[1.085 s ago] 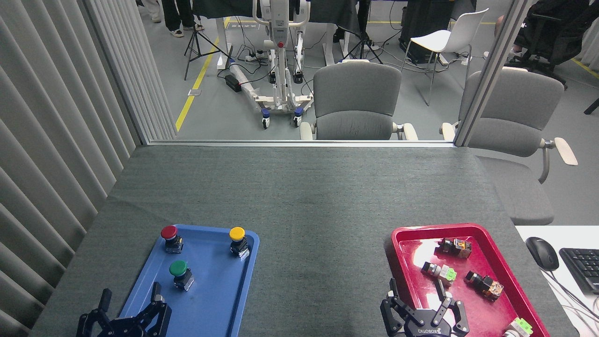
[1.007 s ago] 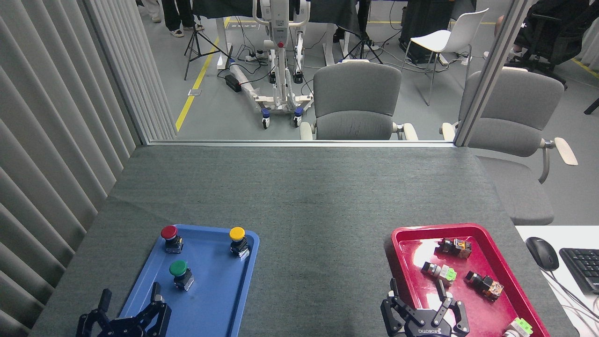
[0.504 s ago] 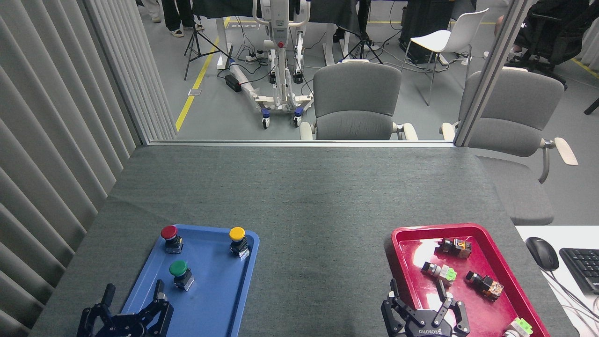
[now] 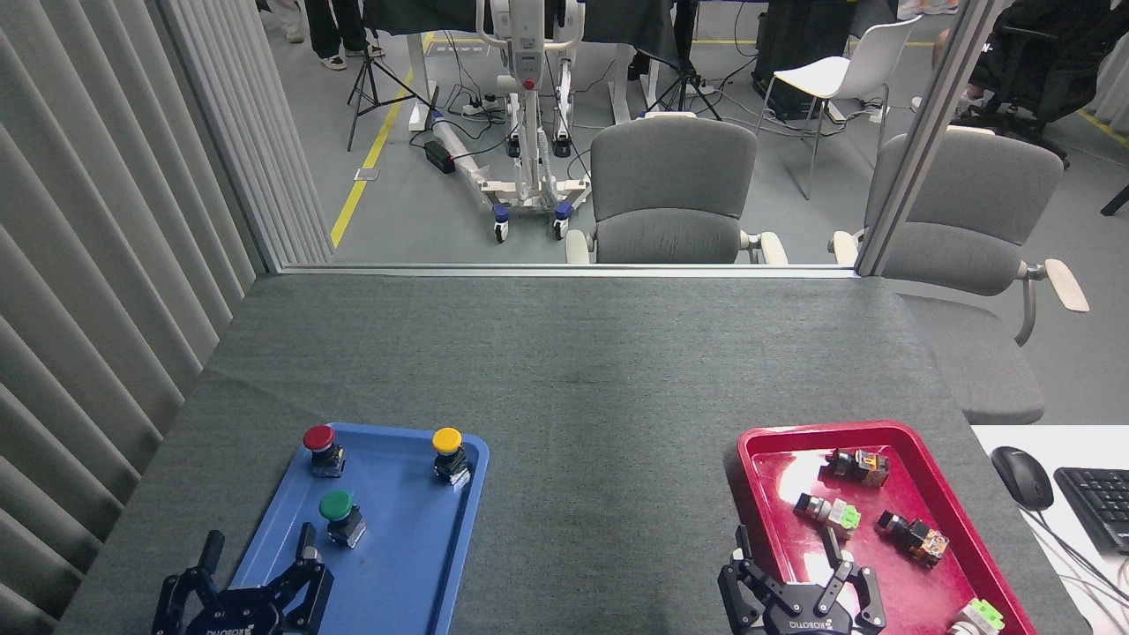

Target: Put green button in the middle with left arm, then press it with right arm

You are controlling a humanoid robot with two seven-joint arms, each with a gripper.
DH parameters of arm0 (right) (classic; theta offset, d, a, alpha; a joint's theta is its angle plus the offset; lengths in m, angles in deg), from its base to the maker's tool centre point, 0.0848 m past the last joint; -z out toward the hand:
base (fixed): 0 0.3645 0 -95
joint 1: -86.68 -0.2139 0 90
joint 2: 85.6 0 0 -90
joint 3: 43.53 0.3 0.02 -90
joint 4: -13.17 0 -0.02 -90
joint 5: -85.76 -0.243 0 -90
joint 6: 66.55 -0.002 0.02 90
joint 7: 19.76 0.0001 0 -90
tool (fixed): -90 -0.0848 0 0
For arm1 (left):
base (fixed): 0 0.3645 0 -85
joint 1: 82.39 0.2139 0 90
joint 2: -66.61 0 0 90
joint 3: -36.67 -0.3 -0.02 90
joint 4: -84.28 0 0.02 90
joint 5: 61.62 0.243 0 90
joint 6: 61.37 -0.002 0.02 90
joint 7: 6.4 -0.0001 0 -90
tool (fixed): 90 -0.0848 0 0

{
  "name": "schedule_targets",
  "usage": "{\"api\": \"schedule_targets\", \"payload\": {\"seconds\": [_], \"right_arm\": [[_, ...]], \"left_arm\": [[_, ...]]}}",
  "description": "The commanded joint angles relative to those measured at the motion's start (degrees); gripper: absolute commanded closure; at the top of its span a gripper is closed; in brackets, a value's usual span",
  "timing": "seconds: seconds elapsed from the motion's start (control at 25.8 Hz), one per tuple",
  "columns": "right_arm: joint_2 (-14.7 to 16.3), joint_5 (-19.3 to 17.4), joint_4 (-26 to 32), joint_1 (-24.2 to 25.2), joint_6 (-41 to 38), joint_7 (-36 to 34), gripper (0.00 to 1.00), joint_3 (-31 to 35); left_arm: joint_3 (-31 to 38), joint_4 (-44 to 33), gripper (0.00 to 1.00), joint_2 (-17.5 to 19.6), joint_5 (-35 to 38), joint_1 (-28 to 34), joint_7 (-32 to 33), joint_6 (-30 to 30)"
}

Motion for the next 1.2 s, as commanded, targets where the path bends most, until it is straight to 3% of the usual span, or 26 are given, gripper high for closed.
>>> {"api": "schedule_targets", "payload": {"seconds": [0.0, 0.19, 0.5, 0.77, 0.89, 1.05, 1.16], "right_arm": [[-0.03, 0.06, 0.01, 0.02, 0.01, -0.01, 0.00, 0.00], [0.06, 0.06, 0.01, -0.06, 0.10, -0.01, 0.01, 0.00], [0.06, 0.06, 0.01, 0.02, 0.10, -0.01, 0.00, 0.00], [0.06, 0.06, 0.01, 0.02, 0.19, -0.01, 0.00, 0.00], [0.06, 0.06, 0.01, 0.02, 0.19, -0.01, 0.01, 0.00], [0.06, 0.06, 0.01, 0.02, 0.19, -0.01, 0.00, 0.00], [0.06, 0.06, 0.01, 0.02, 0.27, -0.01, 0.00, 0.00]], "left_arm": [[0.06, 0.17, 0.00, 0.04, 0.02, 0.01, 0.11, -0.01], [-0.03, 1.31, 0.00, 2.32, -0.24, -0.16, 0.38, 0.79], [-0.03, 7.90, 0.00, 3.47, -0.16, -1.83, 0.20, 2.98], [-0.03, 9.13, 0.00, 3.11, -0.16, -2.54, 0.20, 2.98], [-0.03, 8.08, 0.00, 2.85, -0.07, -2.62, -0.15, 3.07], [0.06, -0.71, 0.00, 1.44, -0.07, -0.52, -0.41, 3.16], [0.06, -0.89, 0.00, 1.18, -0.07, -0.43, -0.41, 3.07]]}}
